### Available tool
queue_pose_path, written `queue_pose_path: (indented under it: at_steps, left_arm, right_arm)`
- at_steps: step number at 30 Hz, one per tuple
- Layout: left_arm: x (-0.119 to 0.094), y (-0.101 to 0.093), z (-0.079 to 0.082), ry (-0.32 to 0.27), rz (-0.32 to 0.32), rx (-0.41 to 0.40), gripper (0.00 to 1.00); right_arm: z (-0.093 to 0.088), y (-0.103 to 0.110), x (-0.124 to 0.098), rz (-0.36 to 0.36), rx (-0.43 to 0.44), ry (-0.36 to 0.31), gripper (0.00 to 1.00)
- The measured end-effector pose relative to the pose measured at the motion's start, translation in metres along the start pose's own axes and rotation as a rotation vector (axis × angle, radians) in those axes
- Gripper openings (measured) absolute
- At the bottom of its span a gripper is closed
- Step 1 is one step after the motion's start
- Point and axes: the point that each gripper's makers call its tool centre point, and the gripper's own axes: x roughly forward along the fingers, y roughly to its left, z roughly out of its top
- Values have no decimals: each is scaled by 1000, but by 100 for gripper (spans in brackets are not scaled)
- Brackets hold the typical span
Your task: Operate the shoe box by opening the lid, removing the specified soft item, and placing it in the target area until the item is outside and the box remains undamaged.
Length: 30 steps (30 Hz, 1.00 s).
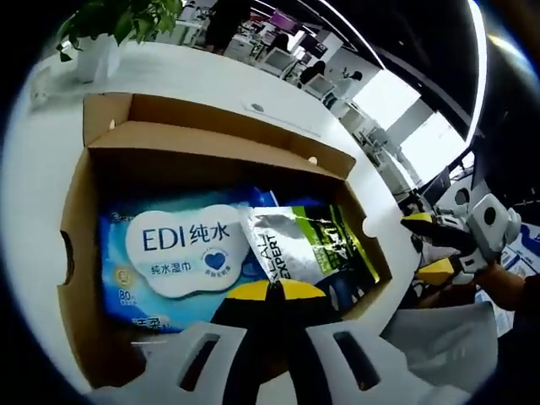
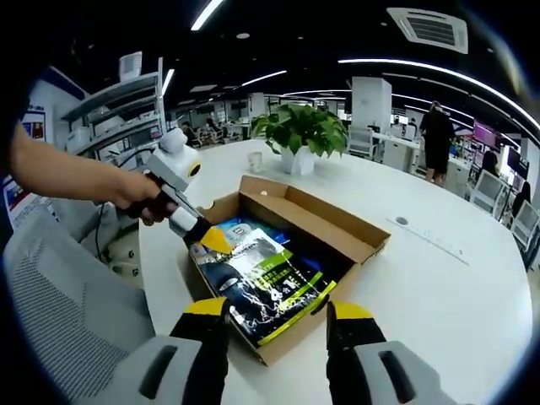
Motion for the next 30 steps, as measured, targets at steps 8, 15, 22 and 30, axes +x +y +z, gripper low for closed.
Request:
queue_pose_path:
  at_steps: [8,15,22,30]
  left_arm:
    - [-7,-7,7,-21,-12,5,0]
    - [-15,-16,16,-32,-26,-9,0]
    - [-22,-28,27,-40,-35,-5,0]
    - [-27,-42,34,-23,-17,38,0]
  right_arm:
    - [1,2,2,9,-11,-1,43]
    - [0,4,3,16,-25,4,43]
    - [1,9,5,24,-33,5,44]
    - [2,18,11,33,-37,4,44]
